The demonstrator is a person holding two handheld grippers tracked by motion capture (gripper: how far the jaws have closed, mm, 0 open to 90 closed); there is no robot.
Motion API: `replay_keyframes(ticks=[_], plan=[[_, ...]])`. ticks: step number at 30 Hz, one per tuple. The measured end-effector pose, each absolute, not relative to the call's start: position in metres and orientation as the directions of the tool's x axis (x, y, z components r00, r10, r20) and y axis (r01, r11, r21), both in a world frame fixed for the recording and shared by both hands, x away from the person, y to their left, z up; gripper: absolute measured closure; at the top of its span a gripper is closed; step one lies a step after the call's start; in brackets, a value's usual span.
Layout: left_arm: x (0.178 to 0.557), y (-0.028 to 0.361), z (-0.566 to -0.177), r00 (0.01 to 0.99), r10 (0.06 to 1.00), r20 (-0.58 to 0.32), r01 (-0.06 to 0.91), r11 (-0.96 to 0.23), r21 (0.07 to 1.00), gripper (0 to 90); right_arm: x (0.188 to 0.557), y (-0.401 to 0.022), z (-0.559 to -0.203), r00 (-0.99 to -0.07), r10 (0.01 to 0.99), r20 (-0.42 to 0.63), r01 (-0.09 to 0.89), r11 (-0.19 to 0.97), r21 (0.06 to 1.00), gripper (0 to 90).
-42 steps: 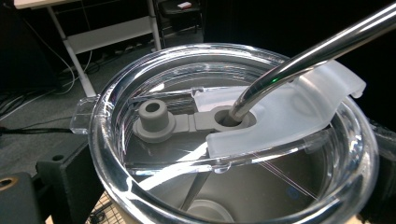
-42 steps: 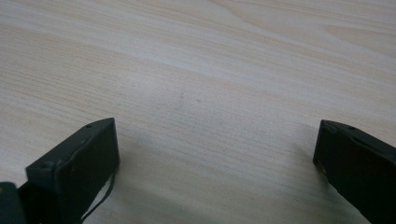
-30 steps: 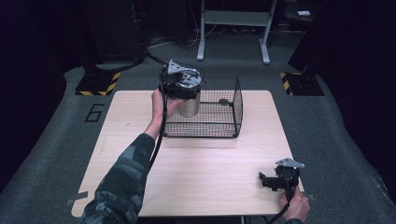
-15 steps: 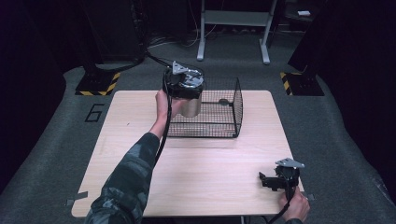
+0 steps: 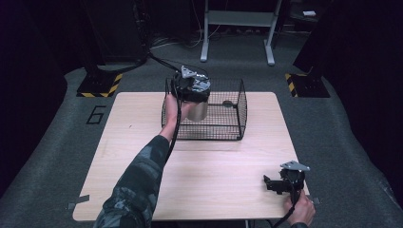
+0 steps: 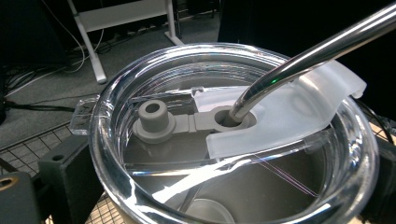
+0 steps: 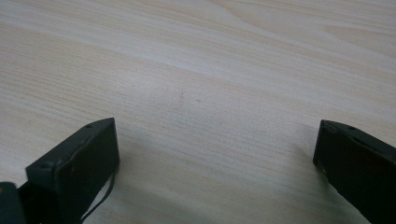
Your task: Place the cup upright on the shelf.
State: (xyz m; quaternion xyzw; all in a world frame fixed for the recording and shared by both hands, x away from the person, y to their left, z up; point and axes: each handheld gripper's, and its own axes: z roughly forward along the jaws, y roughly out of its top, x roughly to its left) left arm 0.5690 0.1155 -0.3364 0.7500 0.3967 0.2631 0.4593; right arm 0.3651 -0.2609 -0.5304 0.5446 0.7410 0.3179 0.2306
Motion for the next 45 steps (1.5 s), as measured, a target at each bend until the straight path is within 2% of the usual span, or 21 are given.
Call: replay_keyframes(ticks=[45], plan=[[0.587,0.082,-0.396,0.478,0.878,-0.022,0.448,-0.223,0.866,3.9,0.365,-0.261,-0.53,-0.31,0.951,0.0,0.658,0.215,0.722,0.0]])
